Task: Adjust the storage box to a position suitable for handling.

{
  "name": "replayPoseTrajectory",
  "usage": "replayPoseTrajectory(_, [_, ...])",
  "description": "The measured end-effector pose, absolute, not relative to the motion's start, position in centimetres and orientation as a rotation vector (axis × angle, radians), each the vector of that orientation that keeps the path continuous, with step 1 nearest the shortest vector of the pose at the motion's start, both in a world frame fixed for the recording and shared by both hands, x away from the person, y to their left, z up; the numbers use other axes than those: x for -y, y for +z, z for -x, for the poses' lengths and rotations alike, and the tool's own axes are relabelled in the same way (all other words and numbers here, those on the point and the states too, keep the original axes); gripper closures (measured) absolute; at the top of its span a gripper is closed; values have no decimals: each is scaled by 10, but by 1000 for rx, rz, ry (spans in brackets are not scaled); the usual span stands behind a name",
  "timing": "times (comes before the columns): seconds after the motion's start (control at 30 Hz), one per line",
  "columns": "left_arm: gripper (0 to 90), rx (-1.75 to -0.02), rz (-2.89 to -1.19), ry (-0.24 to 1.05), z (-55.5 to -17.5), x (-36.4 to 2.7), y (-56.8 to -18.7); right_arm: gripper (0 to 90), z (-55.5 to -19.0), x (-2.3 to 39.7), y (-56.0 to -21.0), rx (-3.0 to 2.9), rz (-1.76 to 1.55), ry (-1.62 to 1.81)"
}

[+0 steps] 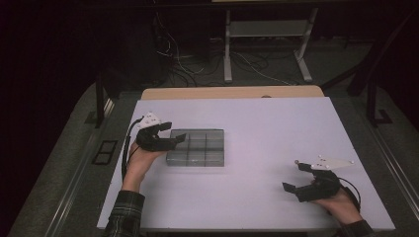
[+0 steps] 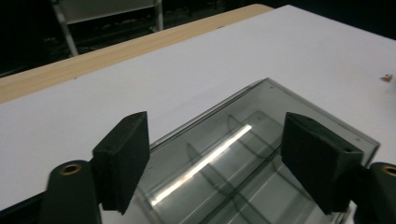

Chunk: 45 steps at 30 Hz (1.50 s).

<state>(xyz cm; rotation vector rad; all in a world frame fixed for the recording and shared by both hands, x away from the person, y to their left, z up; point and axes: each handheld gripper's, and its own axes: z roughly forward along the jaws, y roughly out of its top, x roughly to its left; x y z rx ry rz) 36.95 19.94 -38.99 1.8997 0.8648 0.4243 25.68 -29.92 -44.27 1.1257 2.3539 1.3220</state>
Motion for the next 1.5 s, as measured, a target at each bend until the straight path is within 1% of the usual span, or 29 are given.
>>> replayPoseTrajectory(0.03, [271, -870, -1903, 426, -370, -201, -391, 21, -256, 299, -443, -2357, -1125, 1322])
replayPoseTrajectory(0.07, [271, -882, -1899, 424, -371, -203, -392, 21, -256, 299, -443, -2357, -1125, 1322])
replayPoseTrajectory(0.33, [449, -937, -1923, 414, -373, -214, -397, 21, -256, 299, -443, -2361, -1122, 1321])
replayPoseTrajectory(0.37, [506, -941, -1931, 414, -373, -215, -397, 21, -256, 299, -443, -2362, -1120, 1318])
replayPoseTrajectory(0.4, [539, -952, -1930, 411, -373, -216, -398, 21, -256, 299, -443, -2363, -1118, 1317])
replayPoseTrajectory(0.43, [539, -955, -1934, 410, -373, -217, -399, 21, -256, 299, -443, -2363, -1118, 1317])
replayPoseTrajectory(0.53, [635, -972, -1941, 420, -373, -220, -401, 22, -256, 298, -443, -2365, -1118, 1319])
replayPoseTrajectory(0.57, [704, -977, -1938, 414, -373, -222, -401, 21, -256, 298, -443, -2366, -1117, 1317])
replayPoseTrajectory(0.6, [739, -983, -1938, 415, -372, -223, -401, 21, -256, 298, -443, -2366, -1117, 1318])
replayPoseTrajectory(0.67, [796, -992, -1941, 410, -372, -226, -402, 21, -256, 299, -443, -2366, -1117, 1318])
replayPoseTrajectory(0.7, [796, -990, -1944, 410, -372, -227, -403, 21, -256, 299, -443, -2366, -1117, 1318])
replayPoseTrajectory(0.8, [870, -1004, -1969, 407, -372, -229, -405, 21, -256, 299, -443, -2366, -1117, 1318])
replayPoseTrajectory(0.83, [885, -1006, -1976, 405, -372, -230, -406, 21, -256, 299, -443, -2366, -1117, 1318])
replayPoseTrajectory(1.17, [885, -1074, -2050, 379, -374, -237, -420, 21, -256, 299, -443, -2367, -1112, 1311])
replayPoseTrajectory(1.5, [885, -1076, -2099, 299, -374, -237, -432, 21, -255, 298, -443, -2369, -1108, 1302])
